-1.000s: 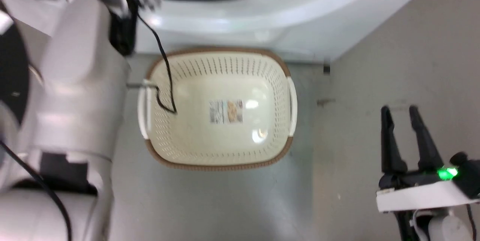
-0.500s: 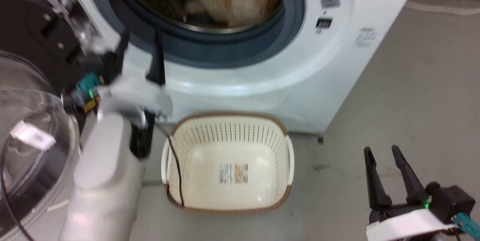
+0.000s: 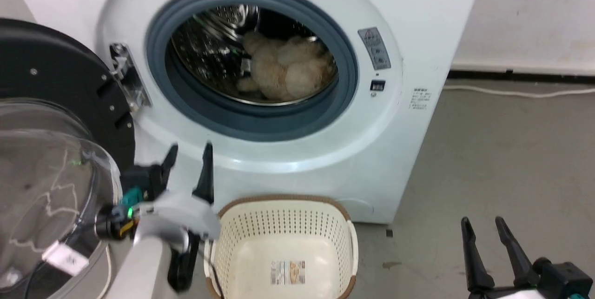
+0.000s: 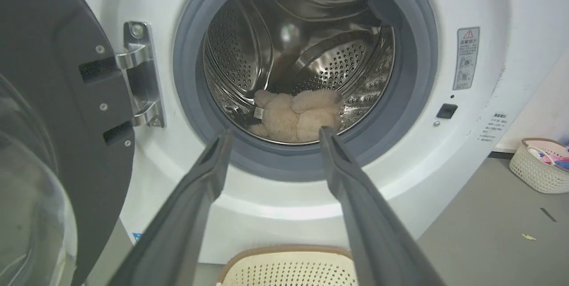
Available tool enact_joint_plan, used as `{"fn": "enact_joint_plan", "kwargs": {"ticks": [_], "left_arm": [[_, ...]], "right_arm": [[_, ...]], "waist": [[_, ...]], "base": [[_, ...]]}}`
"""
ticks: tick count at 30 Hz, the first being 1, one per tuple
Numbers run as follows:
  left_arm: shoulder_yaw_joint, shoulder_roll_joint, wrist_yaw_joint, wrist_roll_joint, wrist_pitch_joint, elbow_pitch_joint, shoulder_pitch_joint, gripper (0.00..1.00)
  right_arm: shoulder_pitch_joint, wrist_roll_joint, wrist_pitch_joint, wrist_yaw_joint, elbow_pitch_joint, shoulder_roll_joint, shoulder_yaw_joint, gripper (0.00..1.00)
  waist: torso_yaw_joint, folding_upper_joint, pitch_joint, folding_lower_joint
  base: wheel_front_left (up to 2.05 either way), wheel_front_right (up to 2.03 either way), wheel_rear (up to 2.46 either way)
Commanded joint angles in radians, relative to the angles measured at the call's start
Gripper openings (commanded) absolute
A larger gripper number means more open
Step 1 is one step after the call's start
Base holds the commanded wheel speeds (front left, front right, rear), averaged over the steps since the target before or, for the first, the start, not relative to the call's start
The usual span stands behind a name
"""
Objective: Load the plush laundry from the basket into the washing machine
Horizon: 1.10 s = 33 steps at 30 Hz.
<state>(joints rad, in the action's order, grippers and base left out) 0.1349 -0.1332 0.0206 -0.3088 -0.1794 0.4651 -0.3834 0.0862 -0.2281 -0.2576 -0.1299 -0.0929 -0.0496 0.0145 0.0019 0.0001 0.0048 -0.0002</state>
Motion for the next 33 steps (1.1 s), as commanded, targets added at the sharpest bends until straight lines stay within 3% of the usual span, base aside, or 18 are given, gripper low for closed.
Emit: {"fn": "enact_joint_plan", "kwargs": {"ticks": [1,18,33], "left_arm": [[-0.003,-0.005,0.000,-0.010,0.010,-0.020,0.041,1.00],[0.027,-0.031,-0.058,0.015,0.028,-0.225,0.313,1.00],[0.055,-0.017,-0.080,0.024,-0.035,-0.283,0.424,1.00]], "right_arm": [[0.019,0.005,-0.004,-0.001,-0.002,-0.001,0.003,1.00],[0.052,0.024,-0.004,-0.001,-0.001,-0.001,0.021,1.00],[0.065,0.017,-0.004,-0.001,-0.036,-0.001,0.012,1.00]], "waist": [[0.003,-0.0001,-0.017,0.0002],[0.018,-0.0001,-0.044,0.0002],[0.017,-0.0001,-0.056,0.0002]], "base": [[0.00,0.00,0.00],[0.00,0.00,0.00],[0.00,0.00,0.00]]}}
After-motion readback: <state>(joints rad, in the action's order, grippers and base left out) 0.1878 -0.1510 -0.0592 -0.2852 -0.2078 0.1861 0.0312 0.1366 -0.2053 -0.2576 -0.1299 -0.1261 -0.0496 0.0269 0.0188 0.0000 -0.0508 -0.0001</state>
